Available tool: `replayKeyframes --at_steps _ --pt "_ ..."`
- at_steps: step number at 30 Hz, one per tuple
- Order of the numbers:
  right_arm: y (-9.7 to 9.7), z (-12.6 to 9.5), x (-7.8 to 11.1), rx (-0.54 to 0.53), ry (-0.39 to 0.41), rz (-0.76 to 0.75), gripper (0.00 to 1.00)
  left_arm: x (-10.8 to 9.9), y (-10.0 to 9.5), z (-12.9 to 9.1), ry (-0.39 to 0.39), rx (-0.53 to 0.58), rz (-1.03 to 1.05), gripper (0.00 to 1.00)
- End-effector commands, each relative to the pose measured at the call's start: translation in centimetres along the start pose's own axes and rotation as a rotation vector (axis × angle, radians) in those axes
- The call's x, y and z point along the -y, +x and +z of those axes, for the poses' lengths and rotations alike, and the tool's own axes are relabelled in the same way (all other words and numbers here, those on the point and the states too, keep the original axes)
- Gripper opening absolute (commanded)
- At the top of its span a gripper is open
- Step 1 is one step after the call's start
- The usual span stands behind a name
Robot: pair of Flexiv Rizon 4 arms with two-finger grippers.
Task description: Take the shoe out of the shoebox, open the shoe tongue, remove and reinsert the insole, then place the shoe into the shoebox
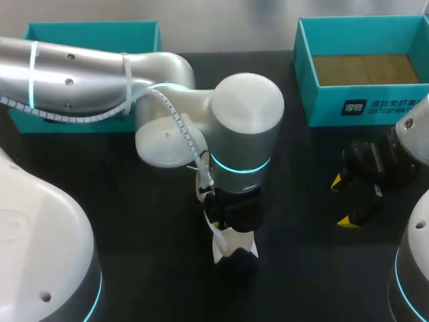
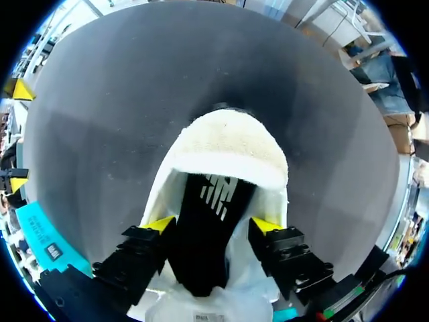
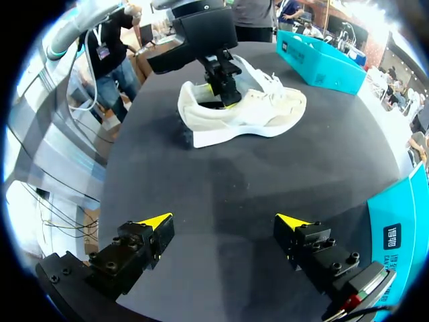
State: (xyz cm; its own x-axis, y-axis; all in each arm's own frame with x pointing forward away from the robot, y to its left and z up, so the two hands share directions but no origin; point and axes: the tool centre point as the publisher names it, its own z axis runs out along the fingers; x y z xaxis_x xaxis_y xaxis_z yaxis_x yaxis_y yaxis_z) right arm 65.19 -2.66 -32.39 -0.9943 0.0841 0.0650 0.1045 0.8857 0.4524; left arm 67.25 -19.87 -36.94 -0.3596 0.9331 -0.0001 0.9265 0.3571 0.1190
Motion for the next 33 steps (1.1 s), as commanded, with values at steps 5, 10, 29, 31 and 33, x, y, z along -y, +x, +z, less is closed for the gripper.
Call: replayKeyframes --at_steps 5,10,29,31,33 --pt "0.1 0.1 -0.1 0.001 0.003 0.001 1.00 -0.7 -0.8 -1.1 -0.020 0.022 -0.020 1.00" --pt "0.1 0.1 -0.1 0.001 0.003 0.001 1.00 -0.5 -0.5 -1.9 -0.011 0.041 -0.009 1.00" --pt "0.1 0.1 -0.1 0.001 0.003 0.001 1.00 -0.6 0.4 -3.3 0.011 0.092 0.007 1.00" --pt "0.1 0.1 -0.1 0.001 0.003 0.001 1.00 -1.0 0.3 -3.2 0.011 0.089 -0.001 1.00" --pt "0.1 0.1 -0.1 0.001 0.003 0.001 1.00 -1.1 0.4 -3.3 0.013 0.089 -0.005 1.00"
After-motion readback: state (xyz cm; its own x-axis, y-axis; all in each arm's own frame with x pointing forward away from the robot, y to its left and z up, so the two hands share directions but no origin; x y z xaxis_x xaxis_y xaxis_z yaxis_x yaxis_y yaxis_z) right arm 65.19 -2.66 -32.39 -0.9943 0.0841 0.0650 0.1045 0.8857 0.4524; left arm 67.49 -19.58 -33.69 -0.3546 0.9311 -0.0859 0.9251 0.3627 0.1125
